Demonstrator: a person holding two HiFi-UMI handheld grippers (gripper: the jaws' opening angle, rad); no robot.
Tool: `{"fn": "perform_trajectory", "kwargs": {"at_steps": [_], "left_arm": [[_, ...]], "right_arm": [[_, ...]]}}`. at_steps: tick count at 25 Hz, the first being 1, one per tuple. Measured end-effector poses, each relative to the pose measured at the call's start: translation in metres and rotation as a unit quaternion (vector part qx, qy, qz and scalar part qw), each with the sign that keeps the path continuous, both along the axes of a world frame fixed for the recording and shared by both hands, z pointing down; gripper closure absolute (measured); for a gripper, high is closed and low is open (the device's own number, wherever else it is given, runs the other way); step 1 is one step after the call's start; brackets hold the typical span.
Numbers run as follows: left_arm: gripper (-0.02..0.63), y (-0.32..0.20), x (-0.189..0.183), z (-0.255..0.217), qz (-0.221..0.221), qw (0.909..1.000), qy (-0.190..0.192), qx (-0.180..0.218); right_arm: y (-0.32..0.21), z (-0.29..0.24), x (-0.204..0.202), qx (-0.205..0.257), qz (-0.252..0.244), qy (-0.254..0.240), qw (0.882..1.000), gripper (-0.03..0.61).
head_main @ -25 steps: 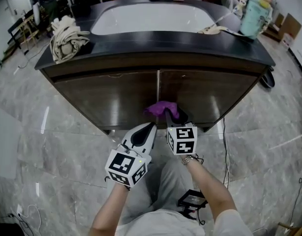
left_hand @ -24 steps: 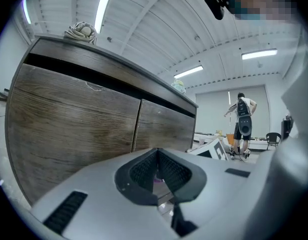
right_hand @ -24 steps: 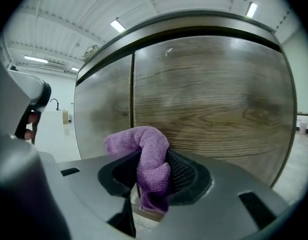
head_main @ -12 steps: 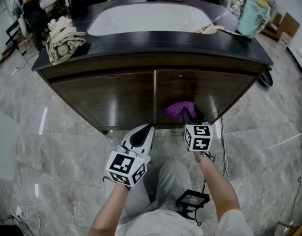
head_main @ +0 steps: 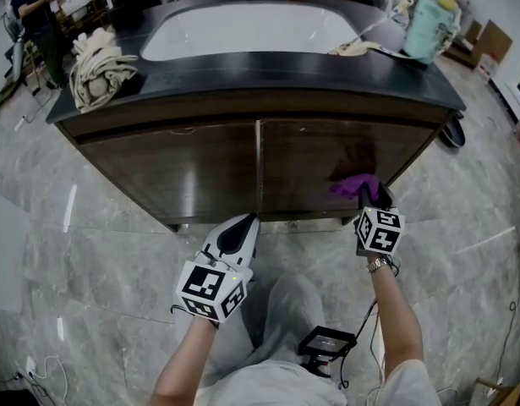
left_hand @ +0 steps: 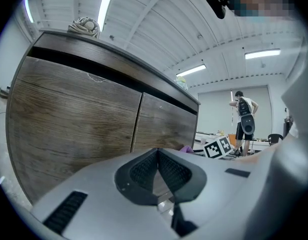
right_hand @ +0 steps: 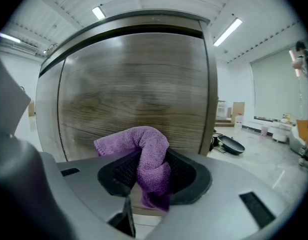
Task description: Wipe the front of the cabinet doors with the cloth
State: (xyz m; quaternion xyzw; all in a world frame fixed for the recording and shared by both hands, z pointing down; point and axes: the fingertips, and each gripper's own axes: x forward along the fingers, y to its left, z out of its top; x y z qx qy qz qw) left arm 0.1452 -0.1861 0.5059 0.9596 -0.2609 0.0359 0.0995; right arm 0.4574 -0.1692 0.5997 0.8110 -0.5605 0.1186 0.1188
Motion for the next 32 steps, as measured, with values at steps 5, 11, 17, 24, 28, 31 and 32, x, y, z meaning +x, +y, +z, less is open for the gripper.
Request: {"fn": "perform_trajectory", "kwargs": {"at_steps": [5,11,17,24,28,31,32], "left_arm": [[0.607,0.001,-0.002,-0.002,-0.001,1.0,-0.002,0.003],[0.607,0.003,-0.002,-0.003,0.0,1.0,-0.001,0.006],[0.607,0.006,-0.004,-0.002,0.002,1.0,0.002,0.002],[0.607,0.014,-0.001,0.006,0.006,1.0,-0.005,0.001],[0.607,0.018,-0.005,0.003,0.008,0.9999,-0.008,0.006],[0.607,0.018,-0.01,0.004,0.004,0.9999,-0.009,0.004],[0.607,0.018,-0.011,0.006,0.003,0.9999,-0.01,0.003]], "right_arm": [[0.017,0.005,0.042,-0.021,0.023,0.022,0.999,0.416],[0.04,0.012,0.081,-0.036,0.075,0.013,0.996,0.416],[0.048,0.033,0.03,-0.045,0.04,-0.03,0.998,0.417],[-0.002,0.066,-0.11,-0.095,-0.131,-0.022,0.987,0.417],[-0.033,0.076,-0.171,-0.095,-0.183,-0.024,0.978,0.417],[-0.054,0.08,-0.203,-0.087,-0.196,-0.024,0.976,0.417],[-0.059,0.081,-0.211,-0.085,-0.195,-0.029,0.977,0.417]]}}
